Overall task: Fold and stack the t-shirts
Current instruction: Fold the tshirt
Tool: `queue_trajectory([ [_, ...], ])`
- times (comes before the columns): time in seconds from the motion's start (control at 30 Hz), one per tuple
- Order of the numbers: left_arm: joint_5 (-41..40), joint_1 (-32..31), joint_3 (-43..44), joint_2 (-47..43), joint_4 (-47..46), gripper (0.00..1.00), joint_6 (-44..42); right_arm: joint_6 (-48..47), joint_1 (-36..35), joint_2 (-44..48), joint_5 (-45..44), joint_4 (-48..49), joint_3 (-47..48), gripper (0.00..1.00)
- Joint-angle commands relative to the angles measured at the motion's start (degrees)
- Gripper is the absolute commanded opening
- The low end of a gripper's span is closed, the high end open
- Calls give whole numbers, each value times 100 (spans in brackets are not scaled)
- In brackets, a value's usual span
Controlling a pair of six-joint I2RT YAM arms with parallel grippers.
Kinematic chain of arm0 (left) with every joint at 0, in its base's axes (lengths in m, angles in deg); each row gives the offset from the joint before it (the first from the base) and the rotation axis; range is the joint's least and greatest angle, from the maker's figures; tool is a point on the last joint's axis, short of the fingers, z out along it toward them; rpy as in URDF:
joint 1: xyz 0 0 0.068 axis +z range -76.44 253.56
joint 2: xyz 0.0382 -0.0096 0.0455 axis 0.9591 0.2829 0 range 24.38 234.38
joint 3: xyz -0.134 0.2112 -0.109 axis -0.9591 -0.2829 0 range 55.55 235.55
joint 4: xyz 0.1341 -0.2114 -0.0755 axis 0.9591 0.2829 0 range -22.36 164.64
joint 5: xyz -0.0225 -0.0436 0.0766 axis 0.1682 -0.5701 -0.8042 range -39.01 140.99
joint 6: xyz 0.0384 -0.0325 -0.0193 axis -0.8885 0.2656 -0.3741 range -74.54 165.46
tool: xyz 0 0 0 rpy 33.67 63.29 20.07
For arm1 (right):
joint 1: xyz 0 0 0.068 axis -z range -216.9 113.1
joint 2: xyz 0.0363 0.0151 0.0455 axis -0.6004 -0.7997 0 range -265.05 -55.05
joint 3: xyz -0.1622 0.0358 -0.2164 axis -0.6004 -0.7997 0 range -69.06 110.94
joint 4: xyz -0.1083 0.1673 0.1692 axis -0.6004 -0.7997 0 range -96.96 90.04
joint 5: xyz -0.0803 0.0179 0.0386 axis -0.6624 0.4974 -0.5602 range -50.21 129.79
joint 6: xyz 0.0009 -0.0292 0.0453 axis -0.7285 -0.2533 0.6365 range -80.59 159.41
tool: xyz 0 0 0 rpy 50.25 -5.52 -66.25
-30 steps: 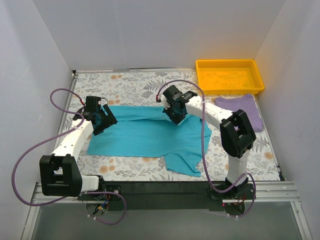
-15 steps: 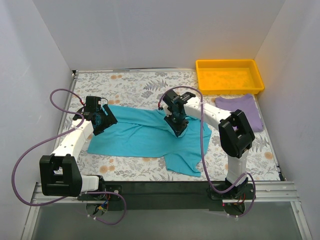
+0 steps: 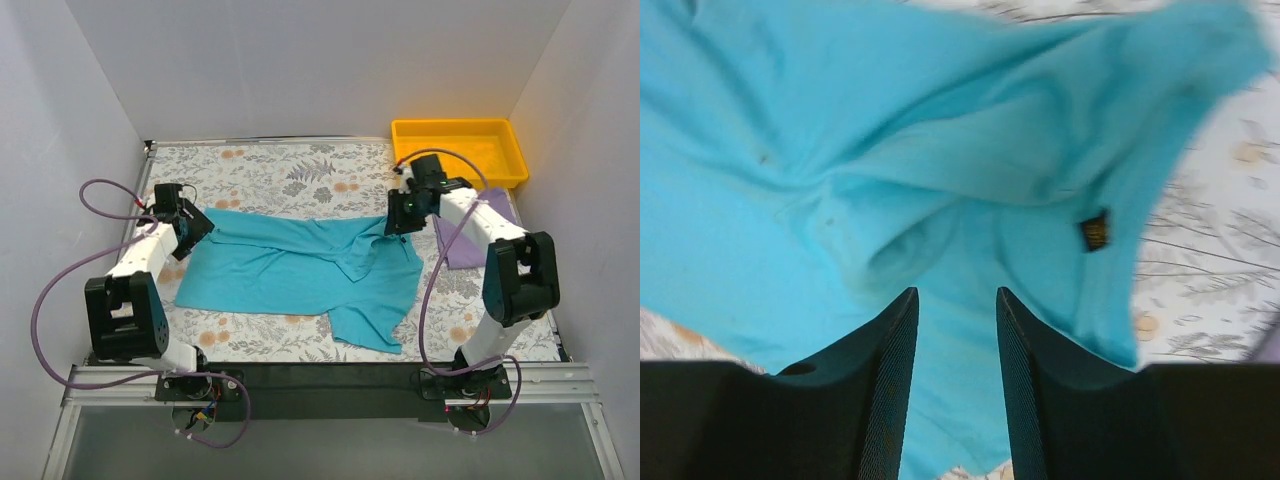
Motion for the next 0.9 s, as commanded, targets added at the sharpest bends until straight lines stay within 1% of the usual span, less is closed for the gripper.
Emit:
queue_trajectory([
  [0.0, -52, 98, 493, 456, -495, 65, 92, 978, 631, 447, 565, 1641, -684, 38],
  [0.07, 193, 89, 790, 703, -530, 64, 109, 1173, 938, 491, 487, 1995, -1009, 39],
  [0.1, 273, 89, 871, 792, -548, 63, 109, 1340, 1027, 482, 469, 2336, -1081, 39],
  [0.17, 432, 90, 1046, 1038, -583, 63, 109, 1455, 1194, 369, 443, 2550, -1151, 39],
  [0.33, 617, 2, 1609, 1512, -618, 58, 109, 1771, 1414, 157, 363, 3304, -1362, 36],
  [0.47, 670, -104, 1943, 2056, -644, 56, 83, 1886, 1520, -159, 398, 3561, -1310, 35],
  [0.7, 617, -165, 2462, 2848, -653, 54, 39, 1948, 1520, -668, 477, 3895, -1090, 33],
  [0.8, 407, -174, 2480, 3050, -636, 53, 65, 1965, 1529, -845, 609, 4070, -1020, 29],
  [0.87, 179, -165, 2366, 3086, -627, 52, 118, 1948, 1529, -924, 653, 4124, -941, 24],
])
